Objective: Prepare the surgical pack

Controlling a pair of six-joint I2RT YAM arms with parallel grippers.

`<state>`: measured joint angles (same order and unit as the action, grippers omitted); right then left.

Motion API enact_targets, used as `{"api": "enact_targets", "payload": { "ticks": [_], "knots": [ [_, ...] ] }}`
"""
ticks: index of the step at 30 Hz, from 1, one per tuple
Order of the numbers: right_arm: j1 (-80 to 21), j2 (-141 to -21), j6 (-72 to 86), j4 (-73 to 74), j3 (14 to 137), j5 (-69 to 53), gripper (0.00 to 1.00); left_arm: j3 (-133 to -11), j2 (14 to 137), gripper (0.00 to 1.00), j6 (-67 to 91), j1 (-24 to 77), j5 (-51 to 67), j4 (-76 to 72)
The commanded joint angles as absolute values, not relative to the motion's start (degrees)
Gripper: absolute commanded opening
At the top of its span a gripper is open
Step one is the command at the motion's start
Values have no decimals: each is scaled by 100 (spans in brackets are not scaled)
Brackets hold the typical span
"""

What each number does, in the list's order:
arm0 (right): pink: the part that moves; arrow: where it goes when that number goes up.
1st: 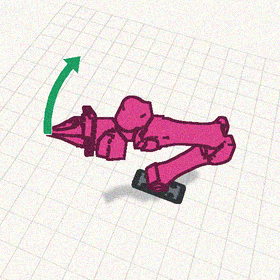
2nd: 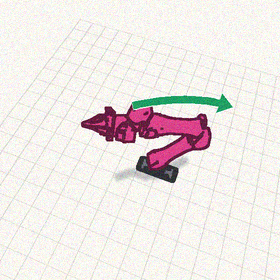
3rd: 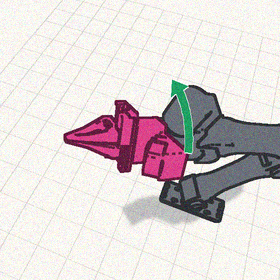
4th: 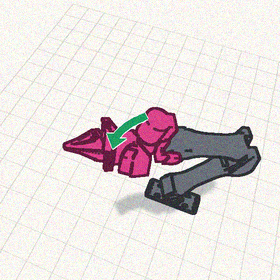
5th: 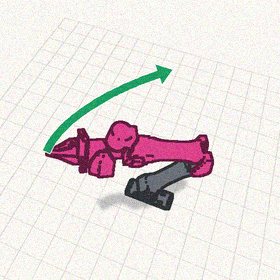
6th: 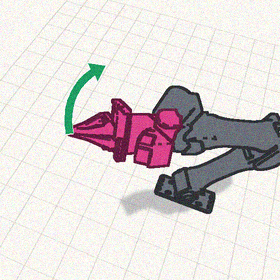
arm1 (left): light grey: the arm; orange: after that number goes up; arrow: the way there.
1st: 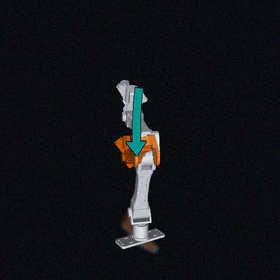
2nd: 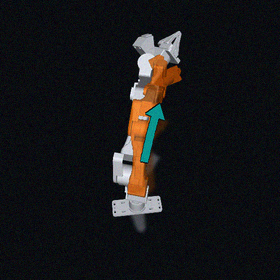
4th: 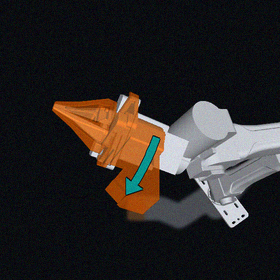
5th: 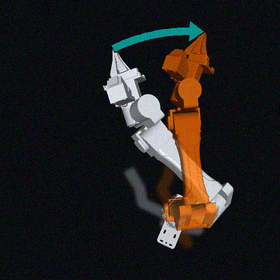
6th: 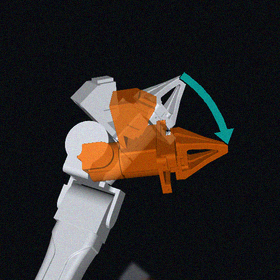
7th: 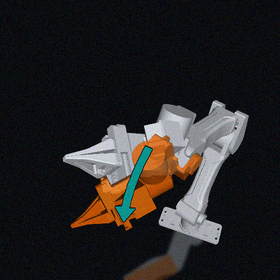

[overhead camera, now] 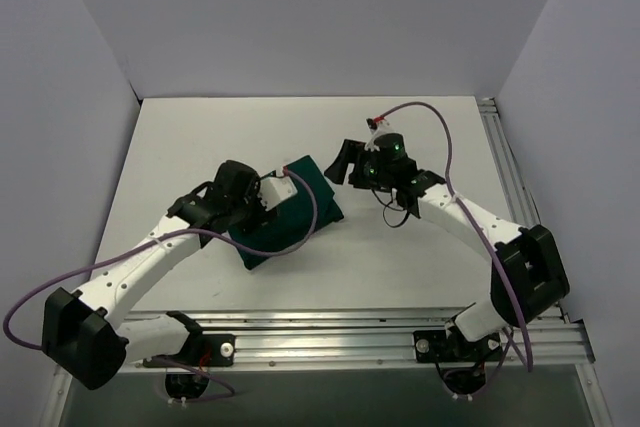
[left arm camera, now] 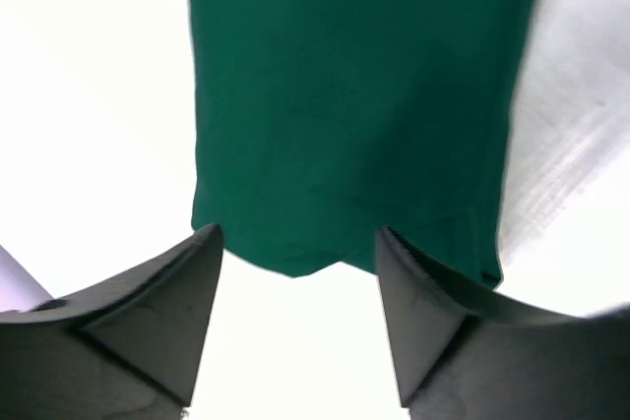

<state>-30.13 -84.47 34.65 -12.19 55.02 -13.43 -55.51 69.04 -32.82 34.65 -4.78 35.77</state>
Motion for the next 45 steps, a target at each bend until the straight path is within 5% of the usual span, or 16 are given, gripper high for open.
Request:
{"api": "enact_targets", "payload": {
  "ticks": [1, 7, 12, 19, 21, 29, 34, 38, 41, 44, 45],
  "knots": [
    [-2909, -9051, 2690, -738, 6212, -1608, 71, -5783, 6995, 74, -2839, 2955, -474, 3534],
    [-2927, -10667, 2409, -1308, 7312, -2406, 80, -5775, 7523, 83, -2645, 2558, -580, 3182],
    [-2927, -11302, 2250, -1608, 7331, -2882, 79, -5354, 7638, 85, -2593, 2164, -642, 2875],
    [-2760, -11023, 2575, -2688, 6129, -3015, 40, -4887, 8076, 84, -2751, 1907, -738, 2373],
    [-2751, -10890, 2724, -2899, 5899, -3015, 35, -4887, 8165, 84, -2760, 1794, -773, 2259],
    [-2909, -9845, 3059, -3024, 4914, -2655, 55, -5132, 8060, 84, -2900, 1626, -633, 2372],
    [-3103, -8722, 2638, -1927, 4913, -1726, 71, -5317, 7613, 84, -3006, 1617, -317, 2768],
    [-3120, -8069, 1944, -889, 5439, -608, 74, -5431, 7304, 84, -2980, 1591, -176, 3154],
    [-3418, -8042, 1514, -694, 5879, -386, 65, -5555, 7234, 84, -2822, 1512, -158, 3331],
    [-3735, -8331, 1494, -1551, 5863, -1304, 35, -5555, 7181, 84, -2655, 1415, -281, 3340],
    [-3796, -8550, 1555, -1773, 5836, -1605, 16, -5563, 7181, 84, -2611, 1363, -342, 3366]
  ]
}}
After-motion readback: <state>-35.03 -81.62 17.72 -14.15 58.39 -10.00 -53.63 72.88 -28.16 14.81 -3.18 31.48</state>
